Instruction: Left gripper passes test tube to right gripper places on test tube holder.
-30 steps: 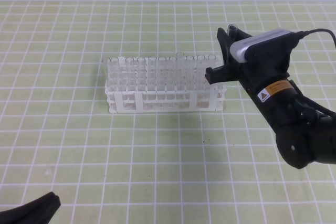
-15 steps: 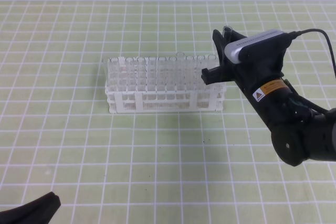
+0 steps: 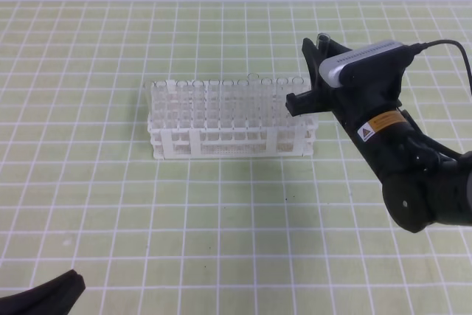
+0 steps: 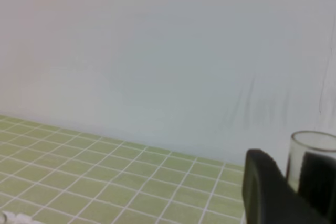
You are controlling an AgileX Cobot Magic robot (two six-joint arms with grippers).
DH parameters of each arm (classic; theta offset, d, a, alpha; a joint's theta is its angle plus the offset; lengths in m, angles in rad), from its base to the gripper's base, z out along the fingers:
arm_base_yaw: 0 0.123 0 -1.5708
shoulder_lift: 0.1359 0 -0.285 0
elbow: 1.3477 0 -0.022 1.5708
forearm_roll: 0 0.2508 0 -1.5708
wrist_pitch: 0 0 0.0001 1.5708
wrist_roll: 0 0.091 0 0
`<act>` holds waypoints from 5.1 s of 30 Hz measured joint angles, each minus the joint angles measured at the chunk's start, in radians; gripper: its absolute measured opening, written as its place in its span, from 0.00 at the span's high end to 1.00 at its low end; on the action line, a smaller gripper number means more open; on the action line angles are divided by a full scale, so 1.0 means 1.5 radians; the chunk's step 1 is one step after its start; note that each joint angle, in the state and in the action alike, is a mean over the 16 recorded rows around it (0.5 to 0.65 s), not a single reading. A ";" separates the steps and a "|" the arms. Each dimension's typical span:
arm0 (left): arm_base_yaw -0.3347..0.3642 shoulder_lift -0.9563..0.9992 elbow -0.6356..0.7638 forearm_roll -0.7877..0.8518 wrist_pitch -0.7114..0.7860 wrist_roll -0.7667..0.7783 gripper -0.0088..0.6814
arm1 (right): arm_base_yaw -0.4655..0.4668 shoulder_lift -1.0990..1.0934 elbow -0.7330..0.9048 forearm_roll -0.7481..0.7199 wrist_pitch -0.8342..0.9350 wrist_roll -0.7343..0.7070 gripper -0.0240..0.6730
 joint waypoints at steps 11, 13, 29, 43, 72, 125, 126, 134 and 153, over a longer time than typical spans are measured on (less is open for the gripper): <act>0.000 0.000 0.001 0.000 -0.001 0.000 0.99 | -0.001 0.009 -0.014 -0.001 0.000 0.001 0.83; 0.000 0.000 0.000 0.000 0.000 0.000 0.99 | -0.002 0.012 -0.015 -0.001 0.001 0.002 0.83; 0.000 -0.001 -0.001 0.000 0.001 0.001 0.99 | -0.006 0.024 -0.016 -0.003 0.001 0.003 0.83; 0.000 0.000 -0.001 0.000 0.001 0.001 0.99 | -0.006 0.035 -0.016 -0.011 0.001 0.003 0.83; 0.000 0.001 0.000 0.000 0.000 0.002 0.99 | -0.007 0.037 -0.016 -0.003 -0.004 0.003 0.37; 0.000 0.002 0.004 0.001 -0.004 0.002 0.99 | -0.079 -0.732 0.217 -0.005 0.621 -0.012 0.99; 0.000 0.002 0.004 0.001 -0.003 0.002 0.99 | -0.095 -0.755 0.231 -0.005 0.635 -0.013 0.99; 0.000 0.001 0.003 0.000 -0.002 0.002 0.99 | -0.261 -0.982 0.378 0.000 0.711 -0.018 0.99; 0.000 0.002 0.002 0.000 0.004 0.002 0.99 | -0.375 -1.230 0.565 0.026 0.756 -0.018 0.99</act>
